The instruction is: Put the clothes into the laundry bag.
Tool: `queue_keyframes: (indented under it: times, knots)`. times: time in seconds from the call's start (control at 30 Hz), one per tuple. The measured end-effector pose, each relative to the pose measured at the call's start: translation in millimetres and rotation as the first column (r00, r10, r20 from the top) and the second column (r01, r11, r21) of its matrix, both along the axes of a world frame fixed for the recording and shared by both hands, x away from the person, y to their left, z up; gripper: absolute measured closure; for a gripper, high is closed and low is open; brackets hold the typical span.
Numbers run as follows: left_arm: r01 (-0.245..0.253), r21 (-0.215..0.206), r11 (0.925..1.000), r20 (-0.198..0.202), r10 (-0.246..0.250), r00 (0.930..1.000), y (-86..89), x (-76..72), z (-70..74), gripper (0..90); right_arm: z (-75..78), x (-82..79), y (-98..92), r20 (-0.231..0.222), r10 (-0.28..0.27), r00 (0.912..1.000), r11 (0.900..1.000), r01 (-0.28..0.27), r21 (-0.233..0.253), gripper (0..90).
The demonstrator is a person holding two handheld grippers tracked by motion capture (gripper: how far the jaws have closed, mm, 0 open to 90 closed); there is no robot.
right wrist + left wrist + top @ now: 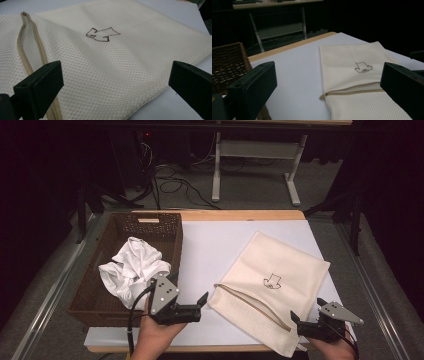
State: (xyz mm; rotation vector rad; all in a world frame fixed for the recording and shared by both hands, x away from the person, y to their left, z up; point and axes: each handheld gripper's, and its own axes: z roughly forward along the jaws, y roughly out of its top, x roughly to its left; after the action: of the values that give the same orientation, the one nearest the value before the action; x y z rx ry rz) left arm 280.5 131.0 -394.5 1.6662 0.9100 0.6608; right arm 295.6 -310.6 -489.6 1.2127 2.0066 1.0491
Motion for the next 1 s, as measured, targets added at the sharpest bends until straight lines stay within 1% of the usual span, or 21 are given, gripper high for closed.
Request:
queue_keyframes:
  times: [0.03,0.07,0.1,0.2,0.23,0.27,0.4,0.43,0.47,0.5,0.53,0.57,0.7,0.8,0.83,0.87,0.9,1.0]
  knots:
    - [-0.023,-0.003,0.9997,0.007,0.023,0.9997,10.7,0.4,3.2,1.4,0.0,0.0,-0.1,0.002,0.002,1.0000,1.000,-0.002,-0.001,0.2]
    - [-0.037,-0.002,0.9993,0.011,0.037,0.9993,16.1,0.6,4.3,1.3,0.0,0.0,0.0,0.001,0.001,1.0000,1.000,-0.001,0.000,0.2]
    - [-0.037,-0.002,0.9993,0.011,0.037,0.9993,16.1,0.6,4.3,1.3,0.0,0.0,0.0,0.001,0.001,1.0000,1.000,-0.001,0.000,0.2]
    - [-0.074,-0.014,0.9972,0.011,0.074,0.9972,32.6,2.1,6.3,1.4,-0.4,0.2,0.1,0.000,0.001,1.0000,1.000,-0.001,0.000,0.2]
    - [-0.090,-0.022,0.9957,0.012,0.090,0.9958,43.3,3.3,7.1,1.5,-0.9,0.5,0.1,0.001,-0.003,1.0000,1.000,0.003,0.000,0.2]
    - [-0.090,-0.022,0.9957,0.012,0.090,0.9958,43.3,3.3,7.1,1.5,-0.9,0.5,0.1,0.001,-0.003,1.0000,1.000,0.003,0.000,0.2]
    - [-0.146,-0.024,0.9891,0.006,0.146,0.9893,64.4,6.2,7.9,1.5,-1.1,1.3,0.3,0.007,-0.028,0.9996,1.000,0.028,0.010,0.2]
    - [-0.180,-0.017,0.9835,0.010,0.180,0.9836,75.4,6.4,9.4,1.5,-1.1,1.6,0.3,0.010,-0.034,0.9994,0.999,0.034,0.010,0.2]
    - [-0.180,-0.017,0.9835,0.010,0.180,0.9836,75.4,6.4,9.4,1.5,-1.1,1.6,0.3,0.010,-0.034,0.9994,0.999,0.034,0.010,0.2]
    - [-0.212,-0.010,0.9773,0.017,0.212,0.9772,86.7,5.6,10.9,1.5,-0.9,2.0,0.5,0.016,-0.038,0.9991,0.999,0.038,0.009,0.2]
    - [-0.227,-0.012,0.9739,0.019,0.227,0.9738,92.1,5.1,11.4,1.6,-0.8,2.0,1.2,0.018,-0.040,0.9990,0.999,0.040,0.007,0.2]
    - [-0.227,-0.012,0.9739,0.019,0.227,0.9738,92.1,5.1,11.4,1.8,-1.0,2.2,1.9,0.022,-0.042,0.9989,0.999,0.042,0.004,0.2]
    - [-0.274,0.012,0.9615,0.013,0.274,0.9616,107.8,4.6,9.5,2.4,-1.2,3.1,3.9,0.023,-0.048,0.9986,0.999,0.048,-0.011,0.2]
    - [-0.293,-0.005,0.9560,0.005,0.293,0.9560,118.9,4.1,9.7,2.4,-2.3,4.3,5.3,0.019,-0.041,0.9990,0.999,0.042,-0.022,0.2]
    - [-0.308,-0.010,0.9515,0.005,0.308,0.9515,124.8,3.3,10.1,2.4,-2.5,4.4,6.1,0.013,-0.044,0.9989,0.999,0.044,-0.019,0.2]
    - [-0.316,-0.012,0.9488,0.005,0.316,0.9489,128.5,2.6,10.3,2.4,-2.5,4.4,6.1,0.013,-0.044,0.9989,0.999,0.044,-0.019,0.2]
    - [-0.328,-0.018,0.9446,0.004,0.328,0.9447,135.0,1.5,10.2,2.4,-2.4,4.6,6.0,0.015,-0.042,0.9990,0.999,0.042,-0.021,0.2]
    - [-0.368,-0.025,0.9295,0.000,0.368,0.9298,148.7,-0.8,8.6,2.7,-2.7,5.4,6.4,0.012,-0.038,0.9992,0.999,0.038,-0.023,0.2]
